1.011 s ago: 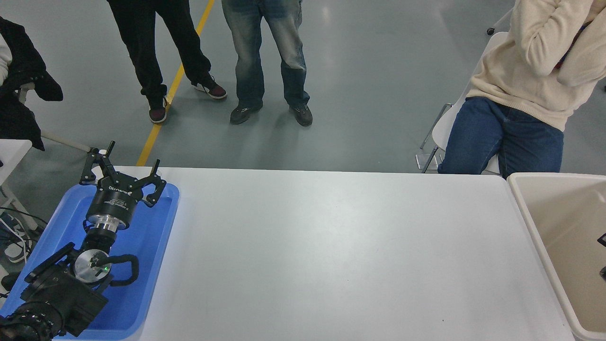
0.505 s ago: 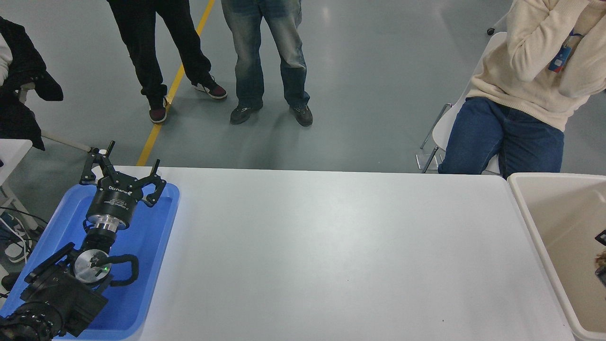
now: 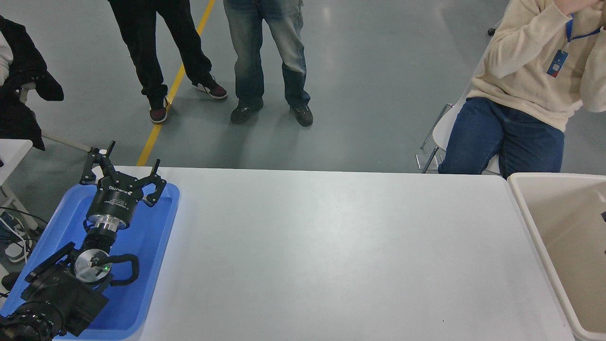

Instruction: Pick up paper ball place in dustbin

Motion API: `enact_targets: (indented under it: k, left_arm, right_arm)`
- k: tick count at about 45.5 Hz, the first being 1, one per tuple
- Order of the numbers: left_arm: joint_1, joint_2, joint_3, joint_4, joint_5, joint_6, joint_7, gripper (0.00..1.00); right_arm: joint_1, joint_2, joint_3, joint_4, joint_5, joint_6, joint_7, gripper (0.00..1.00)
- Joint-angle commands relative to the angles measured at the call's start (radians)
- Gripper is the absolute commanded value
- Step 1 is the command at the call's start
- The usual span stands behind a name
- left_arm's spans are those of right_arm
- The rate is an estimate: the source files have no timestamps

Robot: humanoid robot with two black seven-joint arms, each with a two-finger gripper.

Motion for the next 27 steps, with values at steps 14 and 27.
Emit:
enact_targets:
  k: [14, 27]
  left_arm:
    - [0.002, 0.0, 0.0, 0.0, 0.0, 0.0, -0.001, 1.0]
    - [0.002, 0.0, 0.0, 0.0, 0.0, 0.0, 0.0, 1.0]
  right_arm:
    - [-0.143, -0.036, 0.912, 0.353, 0.012, 0.083, 0.025, 1.0]
    - [-0.276, 0.159, 1.141, 0.422, 0.011, 0.203, 0.304, 1.0]
